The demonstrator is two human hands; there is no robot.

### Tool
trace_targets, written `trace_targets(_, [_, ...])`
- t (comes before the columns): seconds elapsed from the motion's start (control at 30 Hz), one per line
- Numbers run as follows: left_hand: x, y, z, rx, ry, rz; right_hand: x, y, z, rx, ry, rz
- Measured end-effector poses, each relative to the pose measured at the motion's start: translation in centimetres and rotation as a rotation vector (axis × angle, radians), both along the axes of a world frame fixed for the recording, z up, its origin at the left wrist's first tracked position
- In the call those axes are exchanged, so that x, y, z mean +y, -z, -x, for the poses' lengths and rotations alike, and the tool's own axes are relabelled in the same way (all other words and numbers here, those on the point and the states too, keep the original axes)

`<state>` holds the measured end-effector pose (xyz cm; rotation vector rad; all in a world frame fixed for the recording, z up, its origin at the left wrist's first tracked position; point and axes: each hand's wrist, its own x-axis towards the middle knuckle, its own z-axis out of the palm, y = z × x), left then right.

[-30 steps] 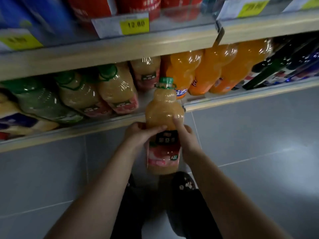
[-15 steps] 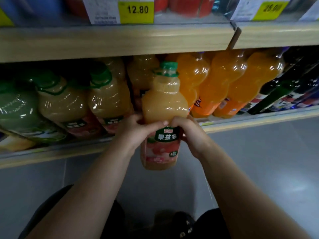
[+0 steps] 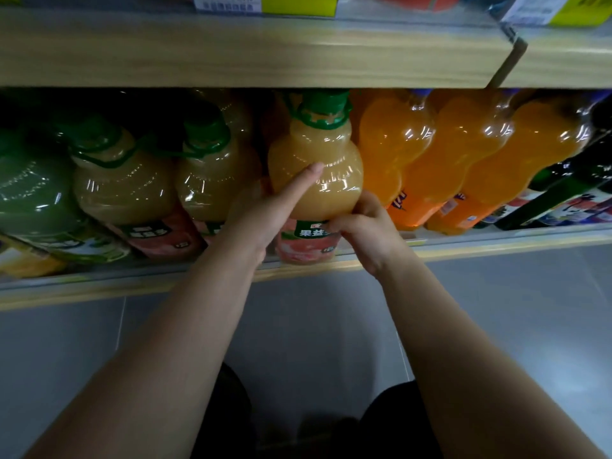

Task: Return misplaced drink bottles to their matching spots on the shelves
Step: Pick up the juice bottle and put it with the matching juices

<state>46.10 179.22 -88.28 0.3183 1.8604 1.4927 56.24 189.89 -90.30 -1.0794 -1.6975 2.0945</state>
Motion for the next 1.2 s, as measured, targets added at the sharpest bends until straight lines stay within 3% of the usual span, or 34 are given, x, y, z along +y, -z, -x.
trace_targets(0.23, [-0.6, 1.2, 0.5, 0.38, 0.028, 0.202, 0.3, 1.5, 0.9, 0.023, 0.015, 0.014])
trace_targets(0.3, [-0.8, 0.9, 0.5, 0.453, 0.073, 0.257, 0.7, 1.7, 0.5, -0.002, -0.006, 0.015])
trace_targets(0.4, [-1.0, 0.2, 0.3, 0.726, 0.124, 0.419, 0.8, 1.2, 0.0, -0.079, -0.096, 0.022])
trace_targets(0.47, [-1.1, -0.3, 0.1, 0.77, 0.131, 0.465, 0.8, 1.0, -0.1, -0.153, -0.142, 0.052])
trace_targets(0.57, [-1.3, -0.6, -0.2, 0.749, 0.139, 0.477, 0.4, 0.4, 0.2, -0.166, -0.12, 0.176])
trace_targets(0.7, [-1.2, -0.2, -0.5, 0.693, 0.087, 0.352, 0.0, -0.4, 0.3, 0.008, -0.018, 0.384])
trace_targets(0.87, [-1.2, -0.1, -1.6, 0.321, 0.003, 0.082, -0.7, -0.6, -0.4, 0.025, 0.054, 0.303])
trace_targets(1.0, [-1.9, 0.1, -2.0, 0.27, -0.114, 0.037, -1.1, -0.5, -0.3, 0.14, 0.055, 0.299])
trace_targets(1.2, [-1.3, 0.7, -1.6, 0.22, -0.132, 0.02, -0.8, 0.3, -0.3, 0.137, 0.06, 0.249])
